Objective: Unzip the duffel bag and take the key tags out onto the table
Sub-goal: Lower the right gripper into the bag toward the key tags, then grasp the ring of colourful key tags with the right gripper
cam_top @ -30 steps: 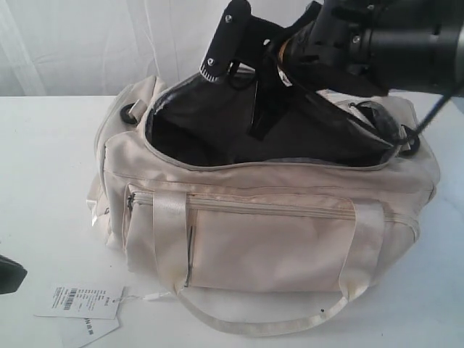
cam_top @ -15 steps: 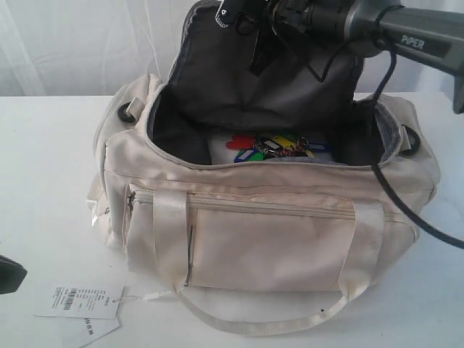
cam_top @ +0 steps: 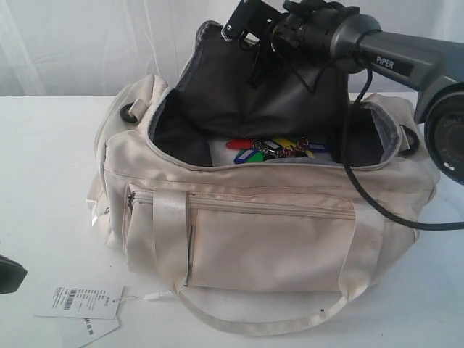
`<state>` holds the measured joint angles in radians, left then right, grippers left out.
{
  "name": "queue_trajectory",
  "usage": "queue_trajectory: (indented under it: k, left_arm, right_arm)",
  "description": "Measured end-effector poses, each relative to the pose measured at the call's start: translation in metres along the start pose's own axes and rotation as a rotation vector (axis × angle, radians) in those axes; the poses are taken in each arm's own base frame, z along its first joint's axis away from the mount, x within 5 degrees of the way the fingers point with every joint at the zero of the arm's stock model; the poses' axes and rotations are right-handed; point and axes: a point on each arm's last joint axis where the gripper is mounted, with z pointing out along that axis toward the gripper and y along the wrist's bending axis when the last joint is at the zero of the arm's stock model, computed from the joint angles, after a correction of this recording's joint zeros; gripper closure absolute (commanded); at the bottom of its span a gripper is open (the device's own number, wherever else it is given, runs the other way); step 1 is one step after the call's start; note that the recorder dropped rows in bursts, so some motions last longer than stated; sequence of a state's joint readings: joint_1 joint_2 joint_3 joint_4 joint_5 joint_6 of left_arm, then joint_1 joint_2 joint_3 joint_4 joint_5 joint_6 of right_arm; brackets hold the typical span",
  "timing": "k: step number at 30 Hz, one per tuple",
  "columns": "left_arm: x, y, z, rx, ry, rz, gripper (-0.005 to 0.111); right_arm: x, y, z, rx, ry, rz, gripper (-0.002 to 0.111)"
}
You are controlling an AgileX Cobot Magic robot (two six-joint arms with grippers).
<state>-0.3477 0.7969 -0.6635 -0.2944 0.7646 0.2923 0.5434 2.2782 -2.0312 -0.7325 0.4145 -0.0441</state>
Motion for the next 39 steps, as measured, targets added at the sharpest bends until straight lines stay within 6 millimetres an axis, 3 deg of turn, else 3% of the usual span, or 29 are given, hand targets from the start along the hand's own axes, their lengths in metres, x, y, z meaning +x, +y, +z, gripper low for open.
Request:
queue_trajectory:
  k: [7, 12, 14, 17, 18, 27, 32, 39]
  left_arm:
    - [0.000, 0.000, 0.000, 0.000, 0.000, 0.000, 0.107]
    - [0.000, 0.000, 0.000, 0.000, 0.000, 0.000, 0.107]
    - [0.000, 0.000, 0.000, 0.000, 0.000, 0.000, 0.107]
    - [0.000, 0.000, 0.000, 0.000, 0.000, 0.000, 0.107]
    - [0.000, 0.000, 0.000, 0.000, 0.000, 0.000, 0.107]
    - [0.000, 0.000, 0.000, 0.000, 0.000, 0.000, 0.107]
    - [0.000, 0.000, 0.000, 0.000, 0.000, 0.000, 0.107]
    - [0.000, 0.000, 0.000, 0.000, 0.000, 0.000, 0.107]
  right_arm:
    - [-0.006, -0.012, -0.012, 0.023, -0.002, 0.019, 0.056]
    - [-0.025, -0.050, -0.053, 0.092, -0.015, 0.169, 0.067]
    - [-0.028, -0.063, -0.070, 0.113, 0.003, 0.235, 0.077]
    - [-0.028, -0.073, -0.091, 0.090, 0.066, 0.318, 0.103]
    - [-0.027, -0.073, -0.096, 0.055, 0.099, 0.325, 0.108]
    - [-0.014, -0.036, -0.124, -0.448, 0.357, 0.249, 0.108]
    - [-0.009, -0.021, -0.128, -0.573, 0.385, 0.248, 0.108]
    - [0.020, 0.009, -0.115, -0.652, 0.513, 0.191, 0.106]
